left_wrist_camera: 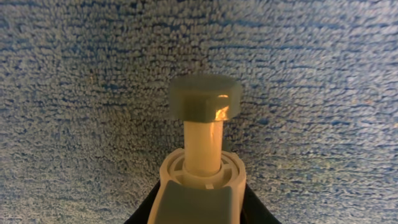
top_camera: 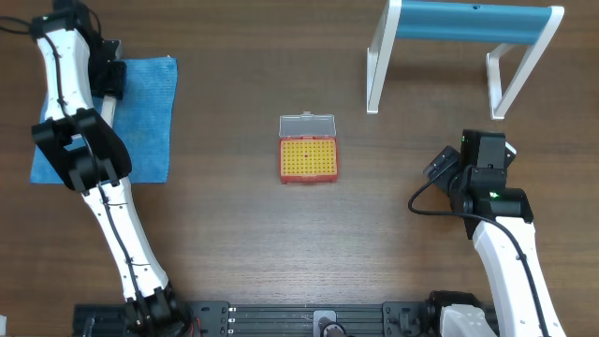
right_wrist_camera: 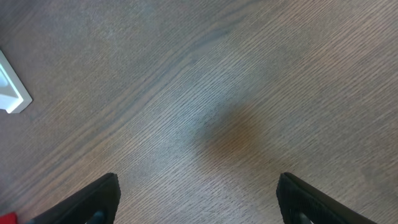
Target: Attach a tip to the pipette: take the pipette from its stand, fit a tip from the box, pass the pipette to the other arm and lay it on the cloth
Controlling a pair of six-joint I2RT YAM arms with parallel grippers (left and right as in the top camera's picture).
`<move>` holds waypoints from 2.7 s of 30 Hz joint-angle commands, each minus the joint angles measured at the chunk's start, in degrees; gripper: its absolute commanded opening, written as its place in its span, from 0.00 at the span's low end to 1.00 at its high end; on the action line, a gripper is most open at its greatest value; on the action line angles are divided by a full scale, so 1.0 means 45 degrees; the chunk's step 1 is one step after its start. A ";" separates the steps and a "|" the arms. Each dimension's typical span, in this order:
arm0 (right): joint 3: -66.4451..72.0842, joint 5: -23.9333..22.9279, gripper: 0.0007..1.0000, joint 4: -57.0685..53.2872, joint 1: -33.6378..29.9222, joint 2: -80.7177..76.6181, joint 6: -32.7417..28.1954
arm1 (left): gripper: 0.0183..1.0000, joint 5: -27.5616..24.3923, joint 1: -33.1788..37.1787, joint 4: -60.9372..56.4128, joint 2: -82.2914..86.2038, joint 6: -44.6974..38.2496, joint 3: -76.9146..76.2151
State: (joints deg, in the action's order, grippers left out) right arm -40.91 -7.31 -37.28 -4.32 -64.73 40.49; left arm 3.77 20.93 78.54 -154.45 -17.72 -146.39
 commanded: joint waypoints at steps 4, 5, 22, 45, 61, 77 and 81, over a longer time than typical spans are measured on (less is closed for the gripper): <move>-0.0214 0.0102 0.82 0.0053 0.0102 -0.0083 0.0243 | 0.91 0.0257 0.0092 0.0646 -0.0058 0.0549 -0.0010; -0.0214 0.0102 0.82 0.0053 0.0102 -0.0083 0.0243 | 0.91 0.0364 0.0087 0.0797 -0.0034 0.0544 -0.0049; -0.0214 0.0087 0.82 0.0189 0.0097 -0.0029 0.0233 | 0.92 -0.0374 -0.0602 0.4182 0.3191 0.2322 -0.3376; 0.2176 0.1899 0.82 0.1549 0.0554 0.8791 -0.7189 | 0.92 -0.1870 -0.2764 0.4167 1.9035 0.5173 0.9651; 0.2827 0.3298 0.82 -0.1428 0.0554 0.9005 -0.7451 | 0.92 -0.1996 -0.2759 0.3643 2.2994 0.5217 1.3401; 0.2827 0.3303 0.82 -0.1996 0.0554 0.9005 -0.7451 | 0.92 -0.1919 -0.2832 0.3075 2.3212 0.5173 1.3459; 0.2827 0.3303 0.82 -0.1996 0.0554 0.9005 -0.7451 | 0.92 -0.2599 -0.2924 -0.1180 2.4596 0.5173 1.5169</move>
State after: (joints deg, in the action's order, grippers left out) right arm -28.56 7.07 -46.37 -2.11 -24.51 7.81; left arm -4.91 8.51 84.25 -48.97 4.86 -84.14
